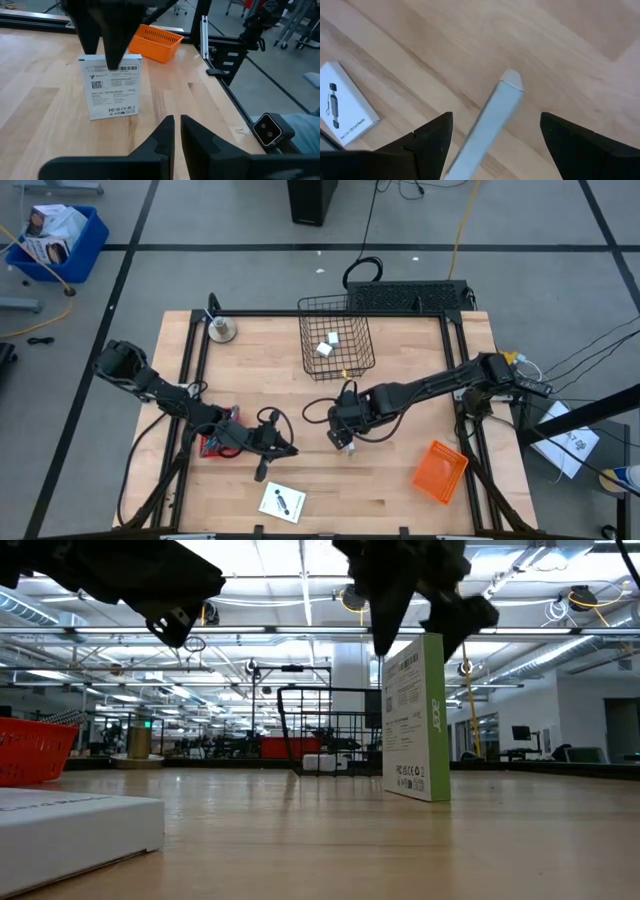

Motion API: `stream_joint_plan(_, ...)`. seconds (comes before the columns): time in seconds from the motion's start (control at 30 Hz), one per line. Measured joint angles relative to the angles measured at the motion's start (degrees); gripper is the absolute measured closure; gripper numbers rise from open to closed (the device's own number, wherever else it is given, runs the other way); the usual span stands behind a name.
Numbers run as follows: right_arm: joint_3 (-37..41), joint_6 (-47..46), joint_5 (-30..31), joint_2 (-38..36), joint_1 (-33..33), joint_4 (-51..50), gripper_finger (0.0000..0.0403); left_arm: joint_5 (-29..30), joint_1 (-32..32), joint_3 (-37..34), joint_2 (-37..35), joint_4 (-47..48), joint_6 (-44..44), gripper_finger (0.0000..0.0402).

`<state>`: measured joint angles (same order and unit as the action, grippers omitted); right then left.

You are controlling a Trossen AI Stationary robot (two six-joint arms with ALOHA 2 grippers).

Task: Pick and place items into bin
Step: Put the right card reader box into the orange basket

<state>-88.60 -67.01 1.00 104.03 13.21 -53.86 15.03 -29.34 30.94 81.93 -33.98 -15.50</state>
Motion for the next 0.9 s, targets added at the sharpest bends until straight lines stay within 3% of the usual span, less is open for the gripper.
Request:
stream_joint_plan(0.2, 3.91, 0.24, -1.09, 0.04, -0.04, 3.14, 0.0112, 0.02, 0.02, 0.0, 0.0, 0.0, 0.02, 0.0366)
stream_joint_plan(0.33, 4.66, 1.31, -2.26, 0.05, -0.04, 2.66, 0.0143, 0.02, 0.01, 0.0, 0.0, 0.08, 0.02, 0.0366)
stream_joint_plan(0.47, 4.66, 2.49, -3.27, 0.04, -0.02, 2.68, 0.0218, 0.09, 0.01, 0.0, 0.02, 1.12, 0.04, 0.0366)
stream_joint_plan(0.63, 4.66, 5.02, -5.51, 0.04, 0.26, 3.01, 0.0358, 1.14, 0.02, 0.0, 0.02, 2.15, -0.22, 0.0366)
stream_joint_plan(0.9, 4.66, 2.42, -5.3, -3.03, 3.37, -3.44, 0.0368, 1.57, 0.0, 0.0, 0.02, 3.04, -0.98, 0.0366)
